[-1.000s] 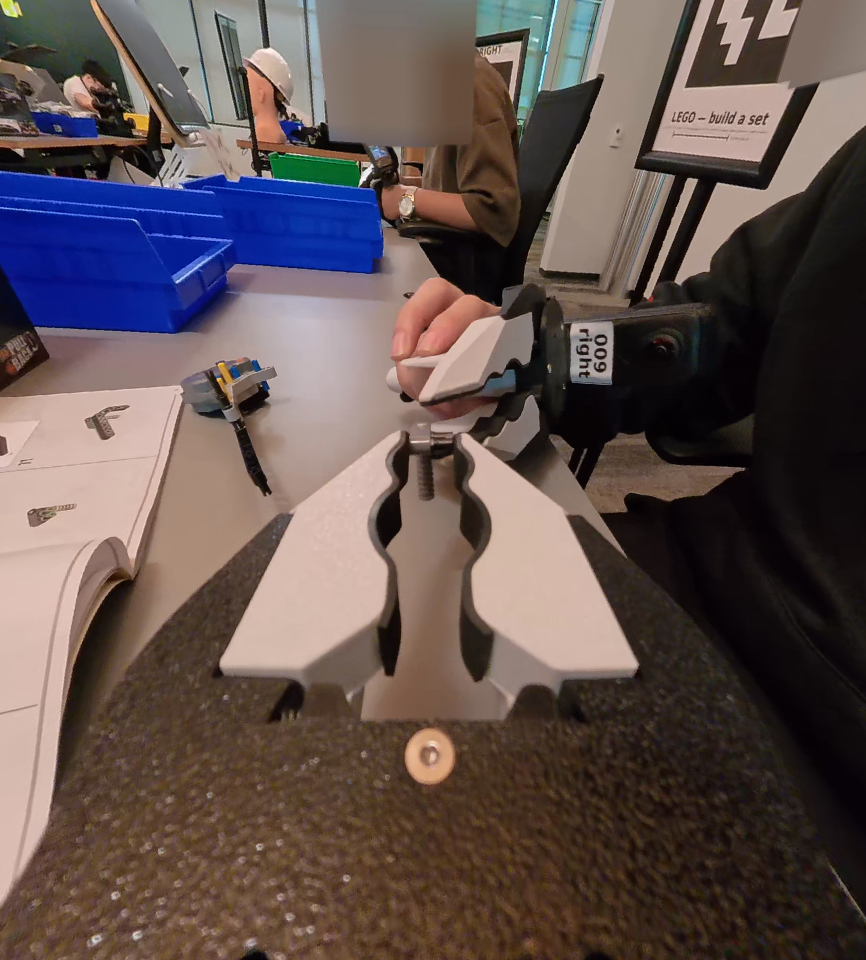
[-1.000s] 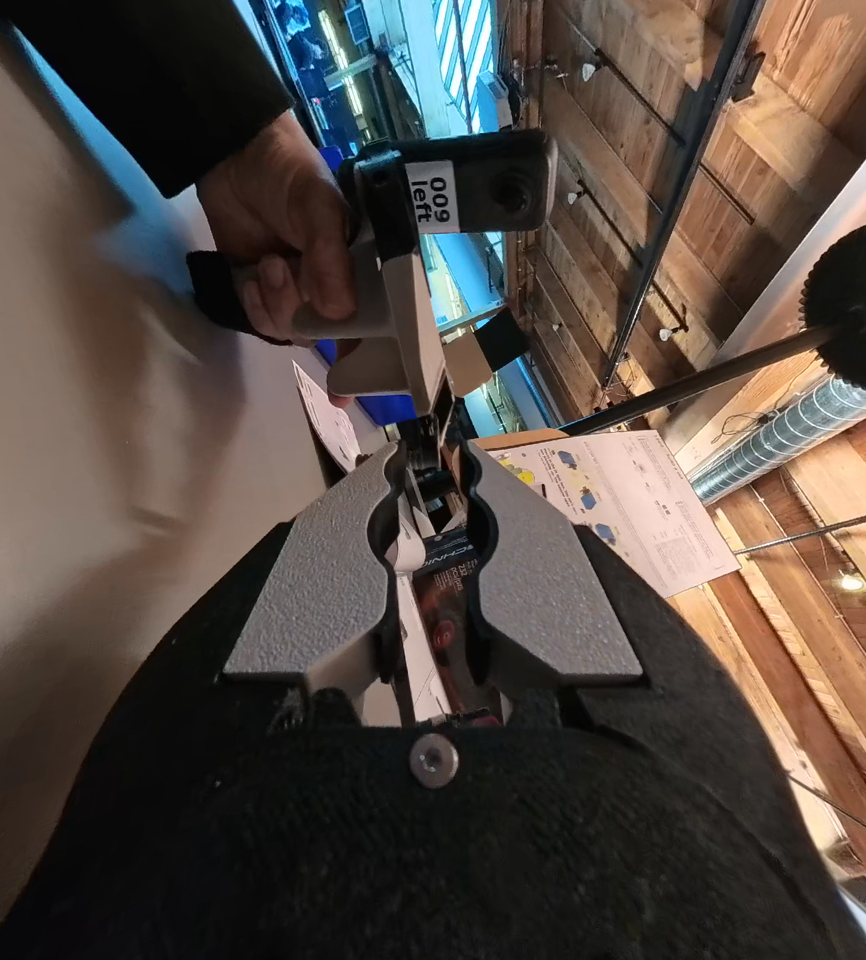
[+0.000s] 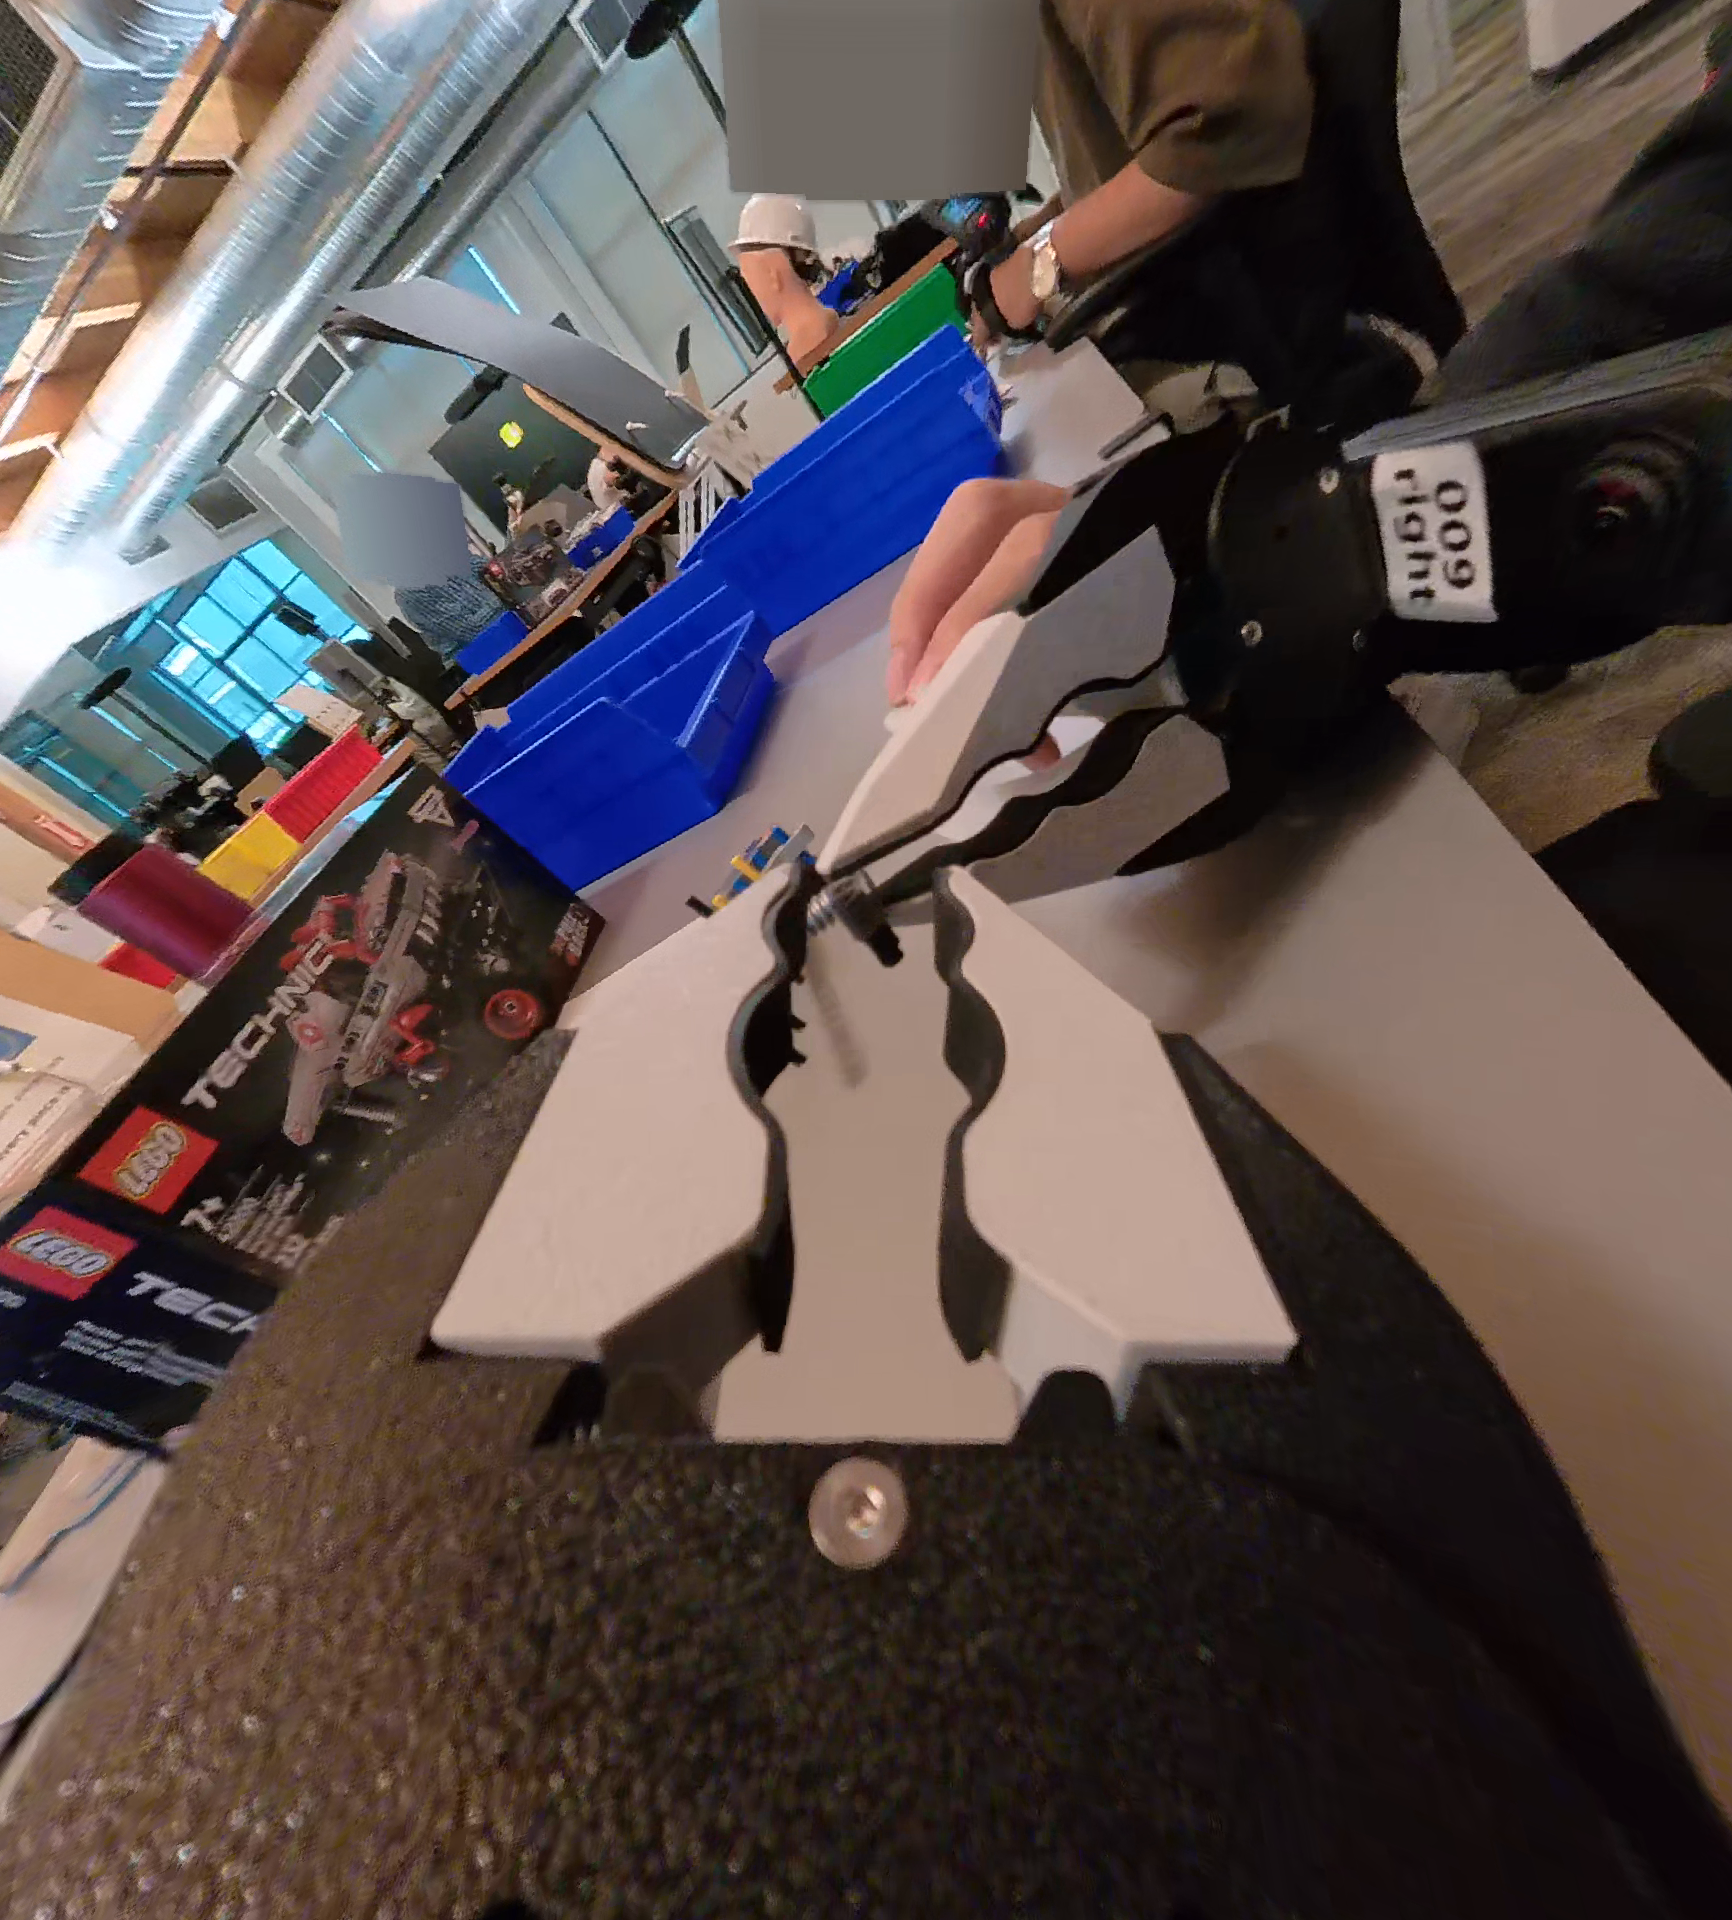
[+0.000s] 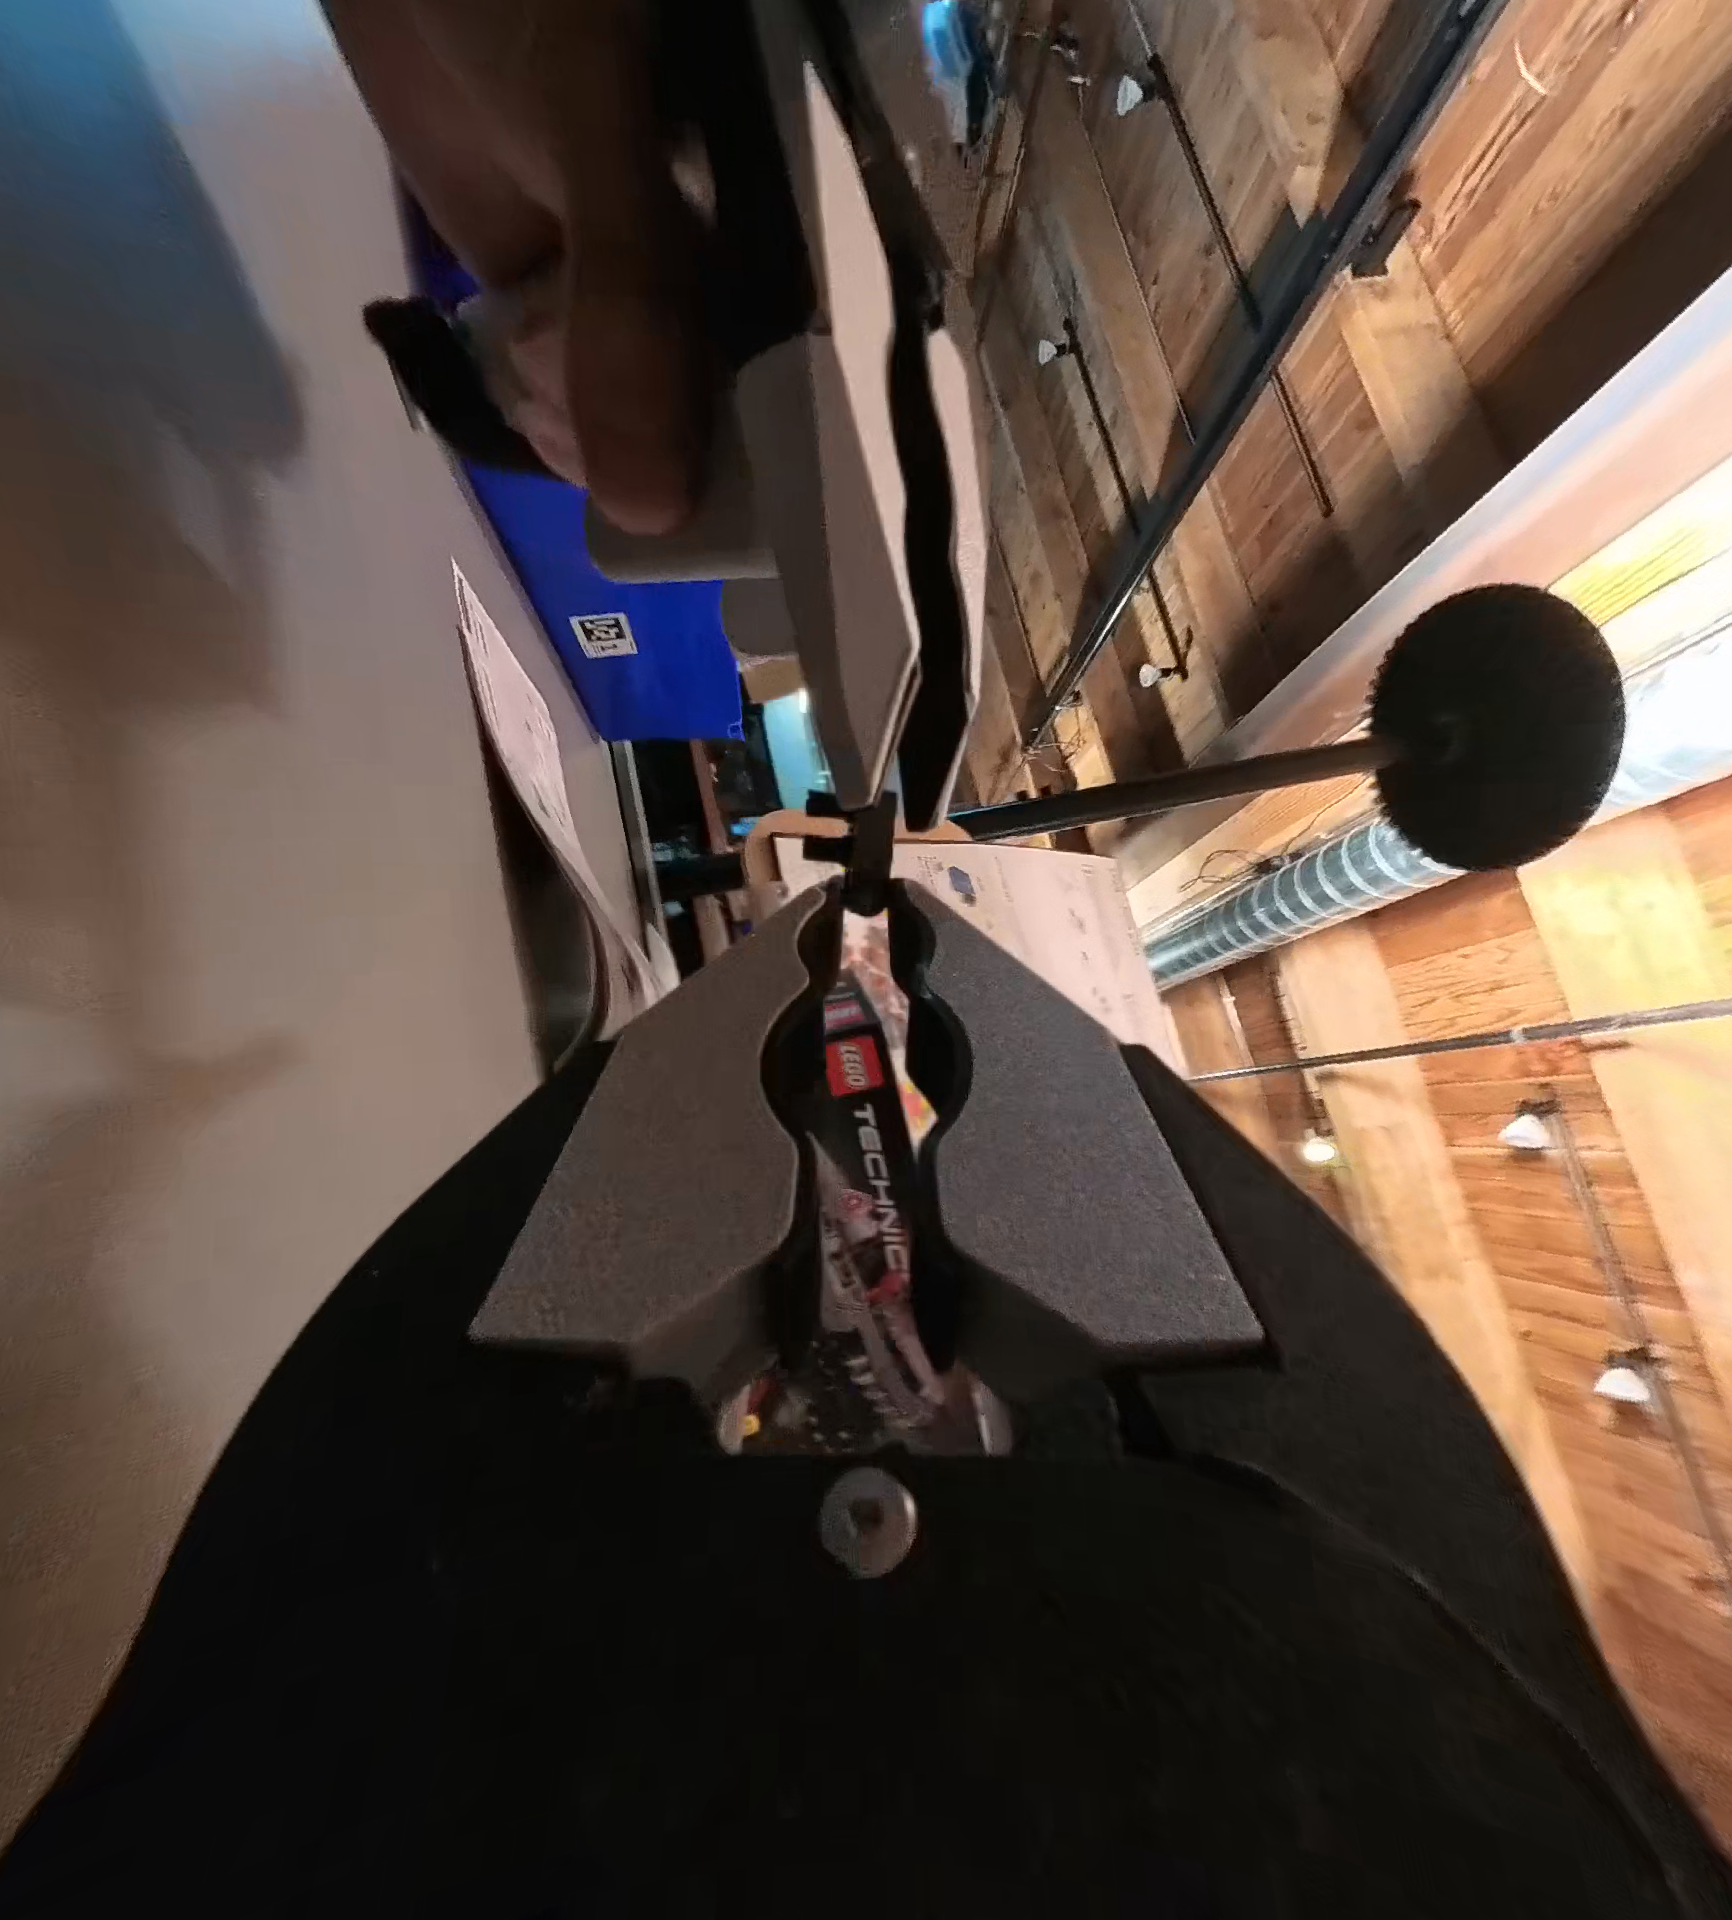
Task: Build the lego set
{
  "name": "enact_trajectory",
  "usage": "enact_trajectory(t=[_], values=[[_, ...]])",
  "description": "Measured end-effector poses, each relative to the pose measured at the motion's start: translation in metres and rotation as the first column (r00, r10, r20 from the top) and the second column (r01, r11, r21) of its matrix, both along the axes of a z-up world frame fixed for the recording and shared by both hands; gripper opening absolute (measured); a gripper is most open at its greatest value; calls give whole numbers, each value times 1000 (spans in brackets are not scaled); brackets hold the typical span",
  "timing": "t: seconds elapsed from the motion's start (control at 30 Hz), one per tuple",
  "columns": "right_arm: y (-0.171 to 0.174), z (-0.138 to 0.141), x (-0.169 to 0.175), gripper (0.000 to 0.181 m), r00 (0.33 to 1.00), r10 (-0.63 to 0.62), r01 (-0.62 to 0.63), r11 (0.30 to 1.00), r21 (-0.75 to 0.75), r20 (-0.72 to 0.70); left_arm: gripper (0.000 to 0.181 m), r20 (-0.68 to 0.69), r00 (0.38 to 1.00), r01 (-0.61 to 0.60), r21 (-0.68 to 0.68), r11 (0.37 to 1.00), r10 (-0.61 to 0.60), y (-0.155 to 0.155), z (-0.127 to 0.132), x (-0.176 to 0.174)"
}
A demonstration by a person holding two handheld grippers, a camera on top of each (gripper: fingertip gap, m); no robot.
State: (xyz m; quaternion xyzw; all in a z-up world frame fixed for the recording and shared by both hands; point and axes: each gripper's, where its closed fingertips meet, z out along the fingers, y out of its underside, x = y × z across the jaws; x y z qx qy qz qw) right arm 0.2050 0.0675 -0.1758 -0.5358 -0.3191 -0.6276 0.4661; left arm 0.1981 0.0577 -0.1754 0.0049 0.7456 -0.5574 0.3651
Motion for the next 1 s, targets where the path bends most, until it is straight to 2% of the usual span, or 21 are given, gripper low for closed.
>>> enact_trajectory(t=[0.07,0.1,0.2,0.23,0.43,0.47,0.5,0.6,0.63,0.83,1.0], values=[[2,-3,-3,113,999,-9,10,1000,-24,48,26,44,999,-32,46,998,30,1,-2,1],[2,-3,-4,108,998,-9,11,999,-31,62,26,68,997,-48,71,996,43,2,-2,1],[2,-4,-3,106,998,-13,16,999,-33,68,32,146,987,-93,142,986,72,6,-3,0],[2,-4,-3,57,998,-11,13,999,-33,65,33,174,981,-113,175,978,82,9,-5,0],[5,-8,-4,62,999,7,-5,999,-50,46,30,265,958,-206,380,902,107,19,-25,2],[5,-8,-5,76,999,13,-11,999,-48,32,30,278,954,-215,390,895,108,19,-26,1],[6,-9,-5,4,1000,28,-28,999,-46,8,29,290,951,-223,395,891,109,18,-27,1],[6,-11,-8,103,995,75,-78,996,-38,-72,28,317,942,-239,394,887,113,15,-26,2],[7,-13,-8,3,990,92,-96,995,-40,-105,26,320,941,-238,390,890,111,13,-25,1],[7,-15,-12,4,918,204,-218,976,-4,-340,21,257,961,-187,333,924,102,6,-20,-1],[5,-15,-10,5,811,273,-288,956,53,-517,20,127,988,-119,226,967,92,4,-18,-2]])
